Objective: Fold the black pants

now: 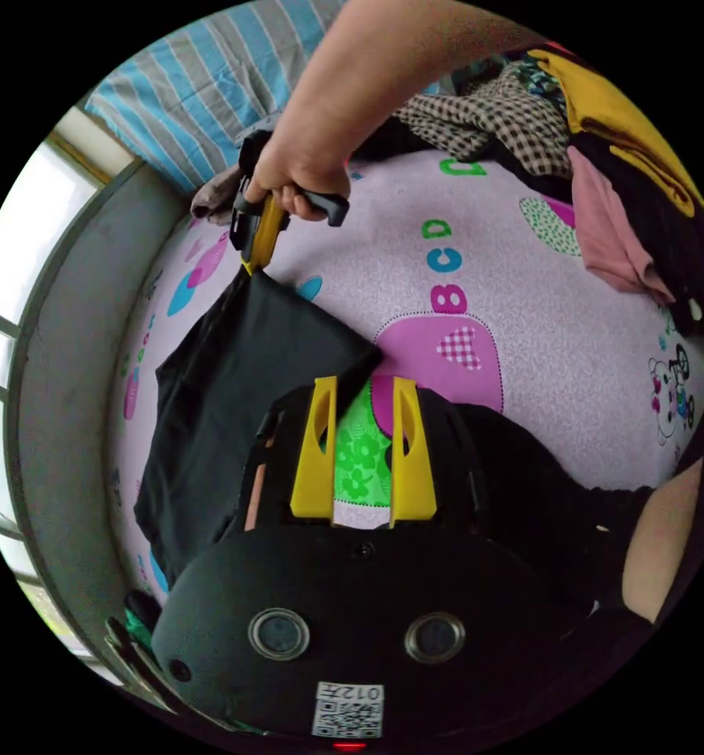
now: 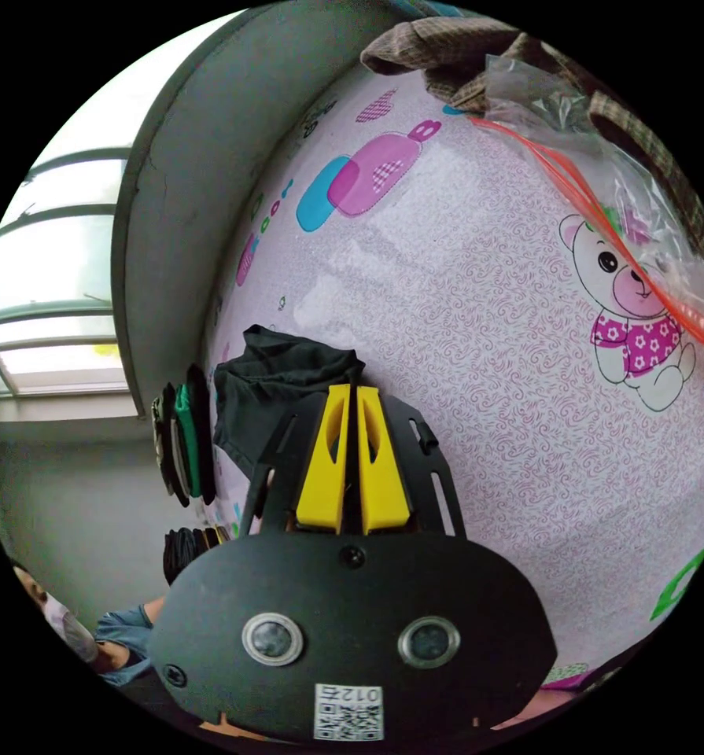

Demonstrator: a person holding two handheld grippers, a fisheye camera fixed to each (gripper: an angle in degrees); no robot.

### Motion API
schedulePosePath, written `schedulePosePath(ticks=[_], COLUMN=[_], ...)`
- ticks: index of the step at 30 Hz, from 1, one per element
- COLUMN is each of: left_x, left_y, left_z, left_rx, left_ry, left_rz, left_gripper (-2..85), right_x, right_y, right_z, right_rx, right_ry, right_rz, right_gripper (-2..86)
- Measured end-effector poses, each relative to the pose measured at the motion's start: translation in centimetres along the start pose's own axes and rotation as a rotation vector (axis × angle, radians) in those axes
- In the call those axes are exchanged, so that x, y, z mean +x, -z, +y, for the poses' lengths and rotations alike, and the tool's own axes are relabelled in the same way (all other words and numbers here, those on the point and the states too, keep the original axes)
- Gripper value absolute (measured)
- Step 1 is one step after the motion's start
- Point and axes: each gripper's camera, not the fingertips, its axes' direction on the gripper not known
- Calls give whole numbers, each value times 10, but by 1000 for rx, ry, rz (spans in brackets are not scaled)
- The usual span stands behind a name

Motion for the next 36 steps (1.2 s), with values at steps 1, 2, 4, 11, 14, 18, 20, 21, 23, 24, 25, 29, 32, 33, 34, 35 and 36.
schedulePosePath(ticks=[1, 2, 4, 11, 14, 18, 20, 21, 23, 24, 25, 29, 32, 33, 34, 35, 36], left_x=[8, 14, 20, 33, 33, 31, 26, 22, 15, 9, 6, -14, -19, -21, -23, -27, -29], left_y=[-2, -4, -6, -31, -36, -42, -45, -46, -49, -52, -54, -63, -60, -55, -52, -46, -42], left_z=[-3, -7, -13, -24, -27, -27, -24, -21, -18, -16, -15, -10, -3, 0, 2, 7, 9], left_rx=[0, -6, -22, -121, -123, -121, -119, -118, -120, -127, -133, -170, -176, -160, -149, -124, -110], left_ry=[-15, -22, 0, -31, -40, -49, -33, -21, -1, 13, 21, 67, 42, 40, 42, 54, 67], left_rz=[-25, -35, -80, -75, -65, -45, -13, 5, 49, 93, 117, 149, 132, 122, 118, 117, 122], left_gripper=[109, 114, 121, 124, 116, 104, 96, 91, 83, 75, 71, 27, 12, 10, 8, 7, 6], right_x=[4, 6, 12, 22, 29, 38, 41, 43, 46, 47, 48, 49, 49, 48, 47, 47, 47], right_y=[1, 1, 1, 5, 7, 10, 12, 13, 15, 16, 17, 22, 30, 34, 41, 45, 53], right_z=[2, 3, 6, 9, 12, 17, 18, 19, 19, 20, 21, 24, 28, 29, 32, 33, 37], right_rx=[4, 5, 10, -1, 3, 5, 4, 3, 0, -3, -7, -6, -9, -7, -2, 3, 16], right_ry=[-7, -10, -17, 3, 0, -11, -11, -11, -12, -11, -10, 5, 15, 19, 26, 28, 28], right_rz=[-9, -12, -18, -22, -41, -68, -73, -80, -89, -92, -90, -77, -97, -102, -117, -130, -163], right_gripper=[-3, -3, -4, -3, -3, -3, -3, -3, -3, -3, -3, -4, -4, -4, -4, -4, -4])
